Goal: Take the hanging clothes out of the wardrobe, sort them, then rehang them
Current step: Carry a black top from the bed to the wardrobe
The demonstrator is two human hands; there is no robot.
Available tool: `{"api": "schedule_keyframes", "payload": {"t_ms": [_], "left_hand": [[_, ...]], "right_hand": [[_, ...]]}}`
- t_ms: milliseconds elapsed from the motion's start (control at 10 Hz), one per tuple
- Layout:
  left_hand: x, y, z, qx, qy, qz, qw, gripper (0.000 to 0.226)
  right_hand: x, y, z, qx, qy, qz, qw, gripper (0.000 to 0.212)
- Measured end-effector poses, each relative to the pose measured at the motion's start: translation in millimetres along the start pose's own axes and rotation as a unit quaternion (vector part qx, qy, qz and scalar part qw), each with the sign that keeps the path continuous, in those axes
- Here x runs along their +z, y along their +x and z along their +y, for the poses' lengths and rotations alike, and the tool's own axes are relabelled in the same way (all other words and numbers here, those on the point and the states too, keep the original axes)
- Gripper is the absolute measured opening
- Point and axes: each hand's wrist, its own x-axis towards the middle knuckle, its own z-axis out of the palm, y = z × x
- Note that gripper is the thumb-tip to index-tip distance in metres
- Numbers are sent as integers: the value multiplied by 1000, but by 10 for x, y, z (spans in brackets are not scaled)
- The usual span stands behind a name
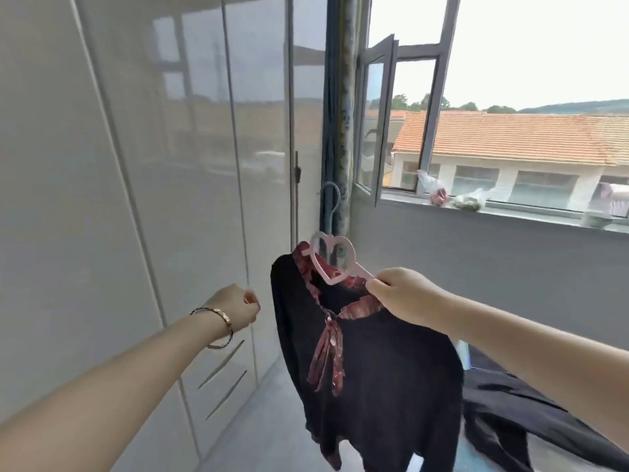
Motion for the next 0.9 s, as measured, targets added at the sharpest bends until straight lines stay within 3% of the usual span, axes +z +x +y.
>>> {"api": "schedule_keyframes", "payload": {"t_ms": [100, 300, 600, 700, 900], "left_hand": [[-215, -231, -305, -67, 11, 42, 997, 17], [-698, -933, -864, -178, 51, 121, 975, 20], [-1441, -2005, -1618, -333, 66, 222, 914, 19], [-1729, -2228, -1881, -354, 65, 248, 900, 23], [-2440, -2447, -2383, -367, 63, 305, 877, 22]], "right_hand": [[160, 113, -292, -82, 0, -49, 995, 42], [494, 271, -1089, -236, -10, -151, 960, 28], [951, 161, -2665, -306, 78, -265, 911, 30], [1082, 119, -3192, -359, 60, -266, 893, 32], [1286, 97, -4277, -382, 45, -204, 900, 33]]}}
